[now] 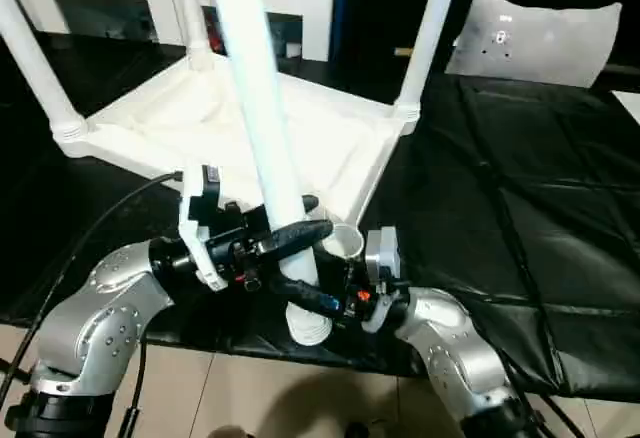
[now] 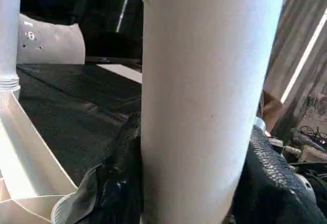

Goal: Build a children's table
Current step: Pick table leg

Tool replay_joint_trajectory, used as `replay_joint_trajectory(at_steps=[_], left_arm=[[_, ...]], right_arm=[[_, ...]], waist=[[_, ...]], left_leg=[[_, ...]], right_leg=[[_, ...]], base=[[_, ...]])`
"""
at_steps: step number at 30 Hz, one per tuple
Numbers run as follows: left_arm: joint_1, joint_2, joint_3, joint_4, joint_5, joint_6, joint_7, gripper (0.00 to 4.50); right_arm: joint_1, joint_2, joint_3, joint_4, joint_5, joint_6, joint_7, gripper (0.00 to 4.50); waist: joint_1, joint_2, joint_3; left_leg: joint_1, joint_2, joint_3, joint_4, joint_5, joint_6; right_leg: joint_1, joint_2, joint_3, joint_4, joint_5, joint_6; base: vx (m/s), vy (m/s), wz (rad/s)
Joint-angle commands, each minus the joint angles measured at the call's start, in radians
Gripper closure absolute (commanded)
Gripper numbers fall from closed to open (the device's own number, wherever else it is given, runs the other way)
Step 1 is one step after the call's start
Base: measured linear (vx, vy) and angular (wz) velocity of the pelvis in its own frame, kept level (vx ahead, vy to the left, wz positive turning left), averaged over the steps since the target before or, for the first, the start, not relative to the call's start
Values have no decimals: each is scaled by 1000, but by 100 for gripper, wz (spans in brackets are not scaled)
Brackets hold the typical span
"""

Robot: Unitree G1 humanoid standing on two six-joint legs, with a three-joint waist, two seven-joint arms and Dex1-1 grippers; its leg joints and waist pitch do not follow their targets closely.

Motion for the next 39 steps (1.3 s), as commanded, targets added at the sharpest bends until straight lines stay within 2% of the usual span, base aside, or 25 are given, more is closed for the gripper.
replay_joint_trajectory(at_steps=[1, 5, 10, 11, 12, 14, 16, 20, 23, 26, 28, 29, 31, 33, 36, 38, 39], left_arm=[[7, -9, -26, -41, -48, 16, -38, 266], [6, -14, -21, -45, -59, 17, -31, 267], [-28, -42, 29, -43, -101, 35, 30, 267], [-34, -50, 43, -40, -110, 38, 49, 267], [-37, -52, 51, -42, -112, 35, 53, 267], [-41, -56, 65, -46, -109, 29, 70, 267], [-41, -56, 71, -54, -105, 29, 78, 267], [-47, -46, 67, -61, -66, 26, 111, 268], [-63, -30, 51, -60, -13, 46, 175, 268], [-81, -20, 42, -46, 38, 62, 249, 268], [-93, -24, 44, -43, 50, 62, 276, 268], [-98, -28, 46, -45, 50, 66, 288, 268], [-102, -29, 45, -50, 47, 69, 294, 268], [-113, -34, 38, -61, 53, 75, 316, 268], [-123, -39, 34, -68, 64, 81, 342, 268], [-126, -41, 34, -70, 65, 82, 349, 268], [-128, -43, 33, -74, 66, 86, 357, 268]], right_arm=[[-23, 1, -53, 51, 11, -14, -16, 264], [-28, 2, -57, 57, 14, -18, -12, 264], [-34, -9, -70, 24, 22, 2, -23, 264], [-34, -11, -76, 13, 36, 14, -19, 209], [-36, -12, -81, 7, 38, 14, -23, 195], [-39, -16, -97, -16, 77, 60, -18, 189], [-40, -20, -121, -46, 134, 121, -14, 160], [-43, -42, -138, -73, 129, 138, -43, 142], [-49, -64, -172, -92, 115, 143, -96, 107], [-63, -97, -208, -125, 104, 226, -182, 71], [-74, -116, -219, -148, 75, 277, -249, 63], [-79, -135, -212, -165, 23, 316, -305, 52], [-83, -156, -198, -184, -20, 357, -347, 28], [-85, -165, -187, -230, -17, 355, -346, 14], [-83, -171, -162, -253, -52, 353, -356, 2], [-83, -170, -157, -260, -59, 357, -365, 0], [-80, -167, -155, -279, -52, 374, -378, 0]], waist=[[0, 20, -57], [0, 19, -57], [1, 19, -56], [1, 20, -55], [1, 19, -56], [2, 19, -56], [2, 18, -57], [3, 16, -57], [3, 15, -56], [3, 14, -53], [3, 10, -57], [4, 12, -57], [4, 11, -59], [4, 9, -63], [3, 5, -62], [3, 7, -61], [2, 4, -60]], left_leg=[[-11, 23, 4, -95, -199, 28], [-10, 23, 5, -95, -192, 31], [-9, 22, 5, -95, -205, 28], [-8, 23, 5, -96, -207, 29], [-10, 23, 5, -95, -206, 29], [-10, 22, 5, -94, -199, 30], [-10, 23, 4, -95, -190, 36], [-10, 22, 6, -93, -178, 30], [-11, 21, 6, -94, -181, 27], [-10, 18, 5, -93, -175, 22], [-9, 15, 7, -91, -155, 17], [-11, 13, 7, -90, -134, 8], [-12, 12, 8, -87, -117, 4], [-14, 10, 10, -85, -112, 13], [-16, 11, 12, -84, -98, 27], [-14, 12, 12, -85, -99, 27], [-14, 12, 13, -86, -103, 26]], right_leg=[[62, -70, 53, -73, -300, -194], [63, -69, 54, -72, -288, -198], [62, -68, 53, -75, -314, -189], [62, -67, 53, -75, -312, -191], [62, -67, 52, -75, -315, -189], [62, -67, 53, -74, -312, -189], [64, -65, 53, -74, -299, -189], [63, -66, 52, -76, -315, -178], [62, -66, 52, -79, -336, -165], [62, -63, 52, -80, -360, -140], [62, -61, 51, -80, -351, -138], [63, -58, 51, -78, -339, -139], [64, -58, 51, -76, -315, -138], [66, -59, 50, -74, -297, -138], [64, -58, 50, -74, -281, -139], [62, -58, 50, -74, -284, -142], [63, -58, 50, -74, -292, -142]], base=[[0, 0, 0], [0, 0, 0], [0, 0, 0], [0, 0, 0], [0, 0, 0], [0, 0, 0], [0, 0, 0], [0, 0, 0], [0, 0, 0], [0, 0, 0], [0, 0, 0], [0, 0, 0], [0, 0, 0], [0, 0, 0], [0, 0, 0], [0, 0, 0], [0, 0, 0]])
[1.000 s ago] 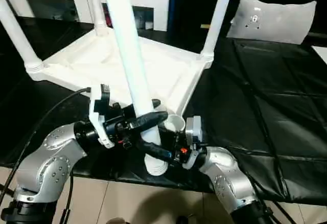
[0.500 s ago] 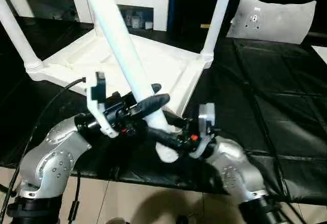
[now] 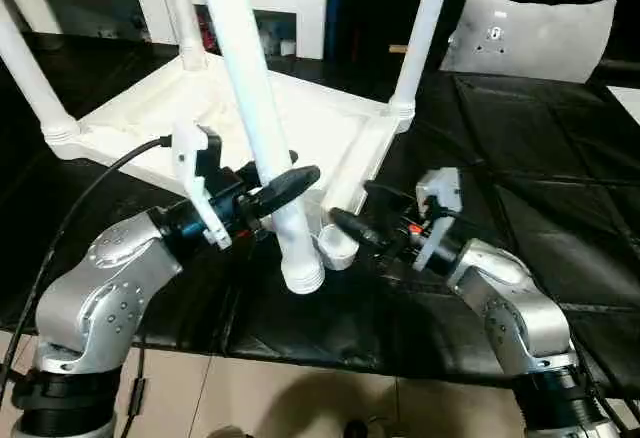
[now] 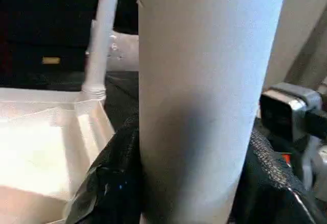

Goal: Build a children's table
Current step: Pick table leg

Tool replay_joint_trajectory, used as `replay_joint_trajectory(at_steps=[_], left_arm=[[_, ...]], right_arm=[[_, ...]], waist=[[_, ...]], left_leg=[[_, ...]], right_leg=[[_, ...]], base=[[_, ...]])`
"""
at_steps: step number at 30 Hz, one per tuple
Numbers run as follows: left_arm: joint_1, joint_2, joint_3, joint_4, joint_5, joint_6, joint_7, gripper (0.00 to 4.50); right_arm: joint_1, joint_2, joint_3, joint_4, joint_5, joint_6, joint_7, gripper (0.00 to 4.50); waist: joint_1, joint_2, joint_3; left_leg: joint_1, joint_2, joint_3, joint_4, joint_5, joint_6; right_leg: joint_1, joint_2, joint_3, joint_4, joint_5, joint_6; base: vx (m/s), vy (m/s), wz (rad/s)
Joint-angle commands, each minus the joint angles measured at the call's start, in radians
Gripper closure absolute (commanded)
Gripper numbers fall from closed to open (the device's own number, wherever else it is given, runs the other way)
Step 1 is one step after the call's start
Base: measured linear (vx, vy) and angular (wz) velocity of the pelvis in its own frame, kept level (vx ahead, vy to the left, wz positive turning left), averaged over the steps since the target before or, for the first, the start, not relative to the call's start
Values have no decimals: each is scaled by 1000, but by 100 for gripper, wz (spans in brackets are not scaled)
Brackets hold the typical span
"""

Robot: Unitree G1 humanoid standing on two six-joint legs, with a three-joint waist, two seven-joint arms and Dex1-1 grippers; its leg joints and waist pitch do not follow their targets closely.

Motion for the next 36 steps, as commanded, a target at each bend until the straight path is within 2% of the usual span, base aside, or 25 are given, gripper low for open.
replay_joint_trajectory(at_steps=[1, 4, 7, 10, 11, 13, 14, 15, 16, 18, 19, 23, 24, 25, 28, 30, 33, 34, 35, 36], left_arm=[[-22, 0, -12, -39, 10, 14, 18, 268], [-21, 1, -13, -55, 11, 26, 34, 268], [-23, 3, -14, -61, 15, 29, 45, 268], [-34, 1, -19, -63, 18, 39, 59, 268], [-41, -1, -25, -64, 21, 45, 68, 268], [-45, -3, -30, -66, 23, 49, 75, 268], [-45, -3, -30, -67, 23, 49, 76, 268], [-46, -2, -39, -70, 29, 54, 79, 268], [-46, -2, -40, -70, 29, 54, 79, 268], [-49, 2, -63, -80, 43, 64, 86, 268], [-50, 4, -73, -84, 49, 66, 88, 268], [-49, 7, -74, -87, 54, 67, 91, 268], [-47, 10, -74, -91, 57, 70, 94, 268], [-46, 11, -74, -92, 58, 70, 95, 268], [-41, 13, -75, -96, 61, 71, 99, 268], [-38, 28, -86, -99, 80, 67, 98, 268], [-34, 38, -91, -99, 94, 59, 98, 268], [-34, 39, -91, -97, 97, 56, 99, 268], [-34, 40, -90, -96, 98, 55, 99, 268], [-35, 40, -90, -94, 99, 54, 99, 268]], right_arm=[[6, -4, 9, -59, -5, 39, -24, 0], [21, 4, 29, -134, 17, 105, -41, 0], [28, 8, 53, -169, 16, 133, -44, 0], [33, 17, 117, -178, -23, 138, -43, 0], [26, 28, 156, -164, -50, 140, -44, 0], [19, 34, 184, -150, -69, 143, -48, 0], [18, 34, 185, -150, -70, 144, -49, 0], [11, 42, 211, -129, -92, 151, -57, 0], [11, 43, 212, -129, -93, 151, -57, 0], [-16, 79, 262, -65, -143, 165, -105, 29], [-33, 104, 257, -36, -147, 190, -144, 37], [-50, 117, 248, -20, -143, 204, -159, 70], [-55, 129, 236, -17, -135, 224, -169, 80], [-56, 133, 234, -16, -131, 228, -168, 93], [-60, 140, 233, -14, -121, 239, -162, 120], [-63, 150, 227, -13, -133, 258, -184, 126], [-50, 159, 221, -24, -122, 222, -180, 162], [-47, 158, 220, -28, -118, 221, -178, 162], [-46, 157, 220, -29, -117, 225, -179, 174], [-45, 157, 216, -32, -111, 243, -178, 197]], waist=[[3, 5, -60], [3, 3, -58], [3, 4, -56], [2, 4, -56], [2, 8, -55], [2, 7, -55], [1, 7, -55], [3, 12, -56], [1, 11, -56], [0, 11, -55], [-1, 9, -54], [1, 11, -55], [-1, -3, -56], [2, 5, -57], [1, 5, -56], [1, 1, -56], [1, 3, -55], [1, 5, -55], [1, 4, -55], [1, 7, -55]], left_leg=[[-13, 11, 10, -79, -107, 28], [-12, 12, 10, -80, -112, 26], [-13, 11, 10, -81, -124, 25], [-12, 11, 9, -81, -133, 17], [-12, 11, 8, -82, -140, 14], [-14, 11, 7, -82, -139, 10], [-14, 11, 8, -82, -138, 9], [-13, 12, 6, -83, -134, 6], [-14, 13, 6, -83, -132, 3], [-13, 12, 6, -84, -141, -4], [-13, 11, 7, -85, -148, -7], [-13, 12, 7, -85, -136, -13], [-14, 12, 9, -84, -126, -10], [-13, 11, 8, -84, -117, -11], [-13, 11, 8, -84, -113, -13], [-13, 12, 9, -84, -106, -12], [-13, 12, 9, -85, -110, -14], [-11, 12, 10, -84, -112, -15], [-12, 11, 10, -84, -113, -15], [-12, 11, 9, -84, -113, -16]], right_leg=[[67, -59, 50, -73, -293, -141], [66, -58, 51, -74, -307, -125], [64, -58, 50, -78, -331, -113], [61, -58, 51, -80, -353, -100], [59, -58, 50, -81, -360, -100], [61, -59, 51, -81, -357, -99], [61, -59, 51, -80, -354, -100], [61, -60, 51, -78, -336, -103], [60, -59, 51, -76, -324, -108], [59, -59, 51, -76, -315, -122], [59, -60, 53, -75, -322, -127], [62, -60, 53, -72, -297, -119], [63, -58, 54, -72, -278, -117], [64, -59, 54, -67, -268, -119], [64, -59, 54, -67, -255, -121], [64, -60, 55, -66, -247, -123], [64, -61, 55, -66, -251, -123], [63, -61, 55, -67, -255, -122], [63, -61, 55, -67, -259, -121], [64, -60, 55, -67, -259, -120]], base=[[0, 0, 0], [0, 0, 0], [0, 0, 0], [0, 0, 0], [0, 0, 0], [0, 0, 0], [0, 0, 0], [0, 0, 0], [0, 0, 0], [0, 0, 0], [0, 0, 0], [0, 0, 0], [0, 0, 0], [0, 0, 0], [0, 0, 0], [0, 0, 0], [0, 0, 0], [0, 0, 0], [0, 0, 0], [0, 0, 0]])
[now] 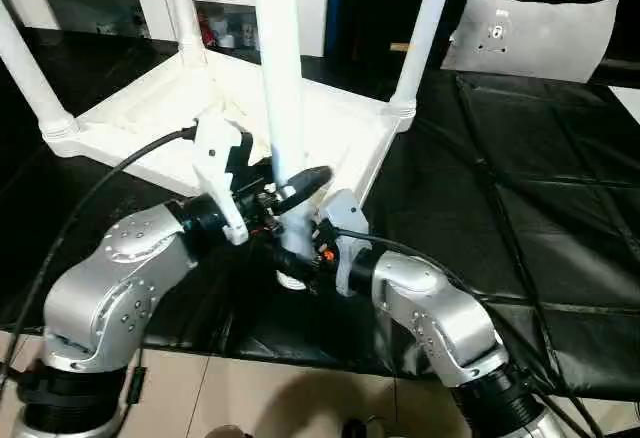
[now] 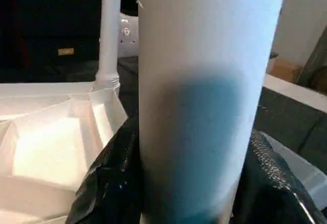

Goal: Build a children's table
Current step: Pick table leg

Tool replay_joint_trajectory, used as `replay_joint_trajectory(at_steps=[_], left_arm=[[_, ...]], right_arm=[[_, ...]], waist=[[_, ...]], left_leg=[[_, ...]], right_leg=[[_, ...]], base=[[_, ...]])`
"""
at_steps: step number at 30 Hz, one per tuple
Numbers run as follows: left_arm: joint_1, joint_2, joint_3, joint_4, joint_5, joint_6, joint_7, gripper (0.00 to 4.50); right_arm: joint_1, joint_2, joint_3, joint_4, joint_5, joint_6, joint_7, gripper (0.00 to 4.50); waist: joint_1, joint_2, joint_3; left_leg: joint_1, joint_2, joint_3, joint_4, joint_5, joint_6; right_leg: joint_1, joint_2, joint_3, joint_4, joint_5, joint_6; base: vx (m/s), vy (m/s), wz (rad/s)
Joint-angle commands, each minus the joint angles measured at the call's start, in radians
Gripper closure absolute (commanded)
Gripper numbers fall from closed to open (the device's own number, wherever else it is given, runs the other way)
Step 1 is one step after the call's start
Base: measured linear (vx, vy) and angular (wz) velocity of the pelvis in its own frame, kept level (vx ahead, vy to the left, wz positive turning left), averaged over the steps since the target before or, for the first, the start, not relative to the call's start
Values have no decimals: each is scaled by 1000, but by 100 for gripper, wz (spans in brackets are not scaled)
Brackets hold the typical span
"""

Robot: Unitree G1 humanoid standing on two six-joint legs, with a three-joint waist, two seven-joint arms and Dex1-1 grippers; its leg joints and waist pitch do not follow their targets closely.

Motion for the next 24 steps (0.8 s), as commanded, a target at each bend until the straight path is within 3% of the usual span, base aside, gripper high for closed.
replay_joint_trajectory(at_steps=[1, 3, 5, 11, 12, 13, 14, 24], left_arm=[[-6, 8, -10, -22, 11, -9, 3, 268], [-11, 8, -15, -18, 18, -12, 2, 268], [-12, 4, -14, -19, 15, -9, 4, 268], [-8, 9, -25, -22, 31, -6, 4, 268], [-5, -4, -14, -24, -5, 26, 2, 268], [-2, -6, -12, -25, -13, 31, -2, 212], [3, -1, -17, -24, -5, 30, -3, 198], [22, 4, -4, -18, -19, 23, -24, 198]], right_arm=[[2, -2, -20, -16, 12, 16, -5, 197], [7, 2, -41, -16, 50, 55, 18, 207], [9, 11, -53, -12, 65, 59, 22, 231], [10, 12, -57, -2, 77, 42, 43, 248], [14, 8, -57, -7, 85, 46, 55, 248], [16, 7, -57, -9, 87, 43, 60, 250], [20, 9, -63, -13, 88, 48, 53, 250], [27, -9, -77, 6, 96, 3, 101, 251]], waist=[[1, 12, -57], [2, 12, -57], [2, 16, -59], [2, 15, -60], [2, 16, -60], [2, 16, -61], [3, 17, -60], [3, 16, -61]], left_leg=[[-11, 11, 8, -80, -116, -13], [-11, 11, 8, -80, -114, -10], [-11, 11, 8, -80, -109, -11], [-11, 12, 8, -79, -111, -13], [-10, 12, 7, -79, -110, -13], [-10, 12, 8, -78, -110, -14], [-11, 12, 8, -79, -110, -13], [-11, 11, 8, -78, -108, -8]], right_leg=[[67, -60, 54, -68, -258, -120], [68, -59, 55, -67, -245, -124], [69, -60, 54, -65, -233, -130], [70, -61, 54, -65, -233, -138], [69, -61, 53, -65, -232, -138], [70, -60, 54, -65, -227, -140], [70, -60, 53, -66, -227, -141], [71, -60, 53, -65, -228, -145]], base=[[0, 0, 0], [0, 0, 0], [0, 0, 0], [0, 0, 0], [0, 0, 0], [0, 0, 0], [0, 0, 0], [0, 0, 0]])
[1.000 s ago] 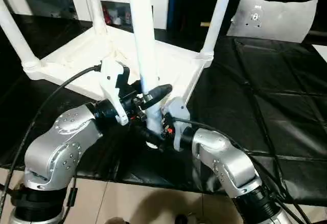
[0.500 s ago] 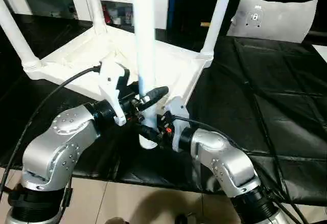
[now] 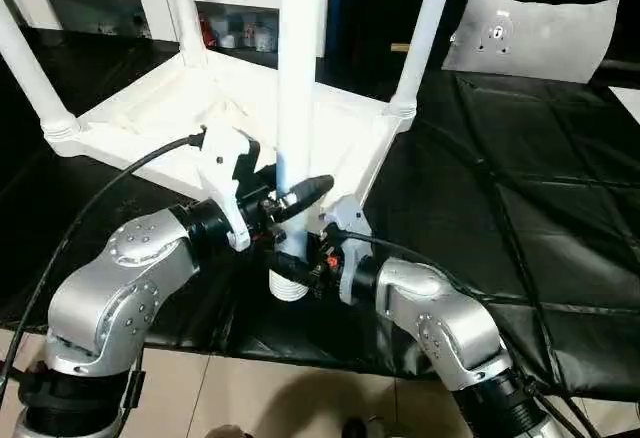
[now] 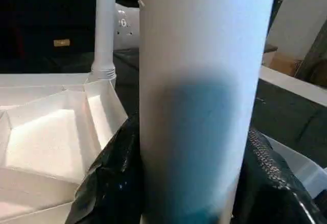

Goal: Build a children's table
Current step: Pick table leg

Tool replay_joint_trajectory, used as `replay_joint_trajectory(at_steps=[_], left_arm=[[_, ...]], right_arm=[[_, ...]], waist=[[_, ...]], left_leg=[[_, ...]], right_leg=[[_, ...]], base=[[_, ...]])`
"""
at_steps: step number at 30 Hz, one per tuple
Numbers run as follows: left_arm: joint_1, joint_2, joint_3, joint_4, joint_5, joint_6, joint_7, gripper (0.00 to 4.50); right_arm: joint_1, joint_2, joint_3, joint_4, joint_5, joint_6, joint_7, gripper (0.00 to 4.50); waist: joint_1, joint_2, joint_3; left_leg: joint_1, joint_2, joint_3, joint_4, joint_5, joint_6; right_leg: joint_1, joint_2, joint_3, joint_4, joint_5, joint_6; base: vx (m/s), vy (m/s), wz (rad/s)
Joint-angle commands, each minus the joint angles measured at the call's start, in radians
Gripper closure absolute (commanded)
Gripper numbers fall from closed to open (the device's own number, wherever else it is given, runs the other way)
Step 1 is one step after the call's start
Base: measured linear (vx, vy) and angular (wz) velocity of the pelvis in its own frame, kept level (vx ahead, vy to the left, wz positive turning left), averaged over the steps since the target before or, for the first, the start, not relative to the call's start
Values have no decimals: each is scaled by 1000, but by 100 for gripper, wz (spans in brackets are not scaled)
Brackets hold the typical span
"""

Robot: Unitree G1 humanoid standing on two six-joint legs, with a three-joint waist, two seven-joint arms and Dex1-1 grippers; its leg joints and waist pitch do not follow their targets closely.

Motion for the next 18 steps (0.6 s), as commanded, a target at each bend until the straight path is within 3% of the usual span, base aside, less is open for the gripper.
replay_joint_trajectory(at_steps=[1, 10, 17, 18], left_arm=[[12, 8, 14, -13, -21, 7, -22, 198], [53, 43, 28, -17, -79, 3, -122, 198], [159, 69, 4, -10, -162, -59, -340, 198], [164, 61, 8, -4, -171, -57, -344, 170]], right_arm=[[3, -6, -45, -7, 40, -28, 27, 251], [8, -30, -51, 9, 43, -91, 90, 251], [49, -74, -20, 0, 32, -155, 171, 251], [55, -77, -19, -3, 33, -159, 176, 251]], waist=[[2, 15, -61], [3, 16, -61], [3, 19, -59], [4, 19, -57]], left_leg=[[-12, 11, 8, -77, -109, -6], [-12, 11, 8, -77, -110, 4], [-9, 16, 9, -81, -141, 11], [-8, 16, 9, -82, -151, 11]], right_leg=[[71, -61, 53, -67, -233, -142], [71, -61, 53, -66, -229, -150], [68, -63, 54, -70, -258, -157], [66, -63, 54, -71, -269, -157]], base=[[0, 0, 0], [0, 0, 0], [0, 0, 0], [0, 0, 0]])
